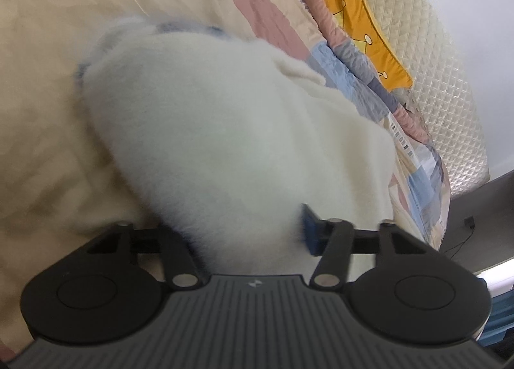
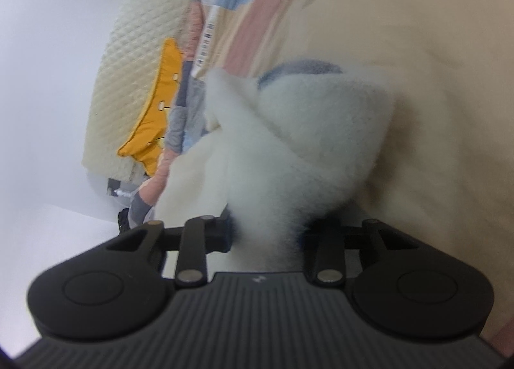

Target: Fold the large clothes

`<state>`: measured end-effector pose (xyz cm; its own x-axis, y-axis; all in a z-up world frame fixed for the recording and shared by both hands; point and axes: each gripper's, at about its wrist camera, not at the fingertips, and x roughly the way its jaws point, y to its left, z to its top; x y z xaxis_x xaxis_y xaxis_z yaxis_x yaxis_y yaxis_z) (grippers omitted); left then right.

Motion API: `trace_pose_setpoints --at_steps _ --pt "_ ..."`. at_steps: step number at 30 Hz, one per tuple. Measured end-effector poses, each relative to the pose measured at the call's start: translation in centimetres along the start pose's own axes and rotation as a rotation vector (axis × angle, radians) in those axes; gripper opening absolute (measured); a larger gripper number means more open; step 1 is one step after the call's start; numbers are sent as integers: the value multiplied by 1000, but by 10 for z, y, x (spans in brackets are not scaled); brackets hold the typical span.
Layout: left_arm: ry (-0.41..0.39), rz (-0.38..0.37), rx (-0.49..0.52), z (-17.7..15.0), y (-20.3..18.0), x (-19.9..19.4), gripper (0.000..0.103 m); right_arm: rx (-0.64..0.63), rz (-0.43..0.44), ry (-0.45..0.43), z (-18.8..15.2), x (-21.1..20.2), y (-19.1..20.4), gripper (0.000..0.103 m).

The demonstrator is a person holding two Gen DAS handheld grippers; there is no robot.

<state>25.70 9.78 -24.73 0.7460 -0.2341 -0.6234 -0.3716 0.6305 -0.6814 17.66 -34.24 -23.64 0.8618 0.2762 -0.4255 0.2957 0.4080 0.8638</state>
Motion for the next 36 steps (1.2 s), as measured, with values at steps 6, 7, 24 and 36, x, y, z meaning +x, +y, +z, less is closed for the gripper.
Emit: trace_pose_setpoints --at_steps 6,7,24,36 --pt "-40 -56 35 2 -3 -29 37 -67 66 -38 -5 -25 21 33" --pt "-45 -66 40 2 -5 -35 36 -79 71 -43 -6 -29 23 33" --pt "-35 -235 152 -18 -40 -172 35 -99 210 -117 -16 -142 28 34" --pt "21 -267 92 -33 -10 -176 47 -213 183 -108 -22 -145 33 57"
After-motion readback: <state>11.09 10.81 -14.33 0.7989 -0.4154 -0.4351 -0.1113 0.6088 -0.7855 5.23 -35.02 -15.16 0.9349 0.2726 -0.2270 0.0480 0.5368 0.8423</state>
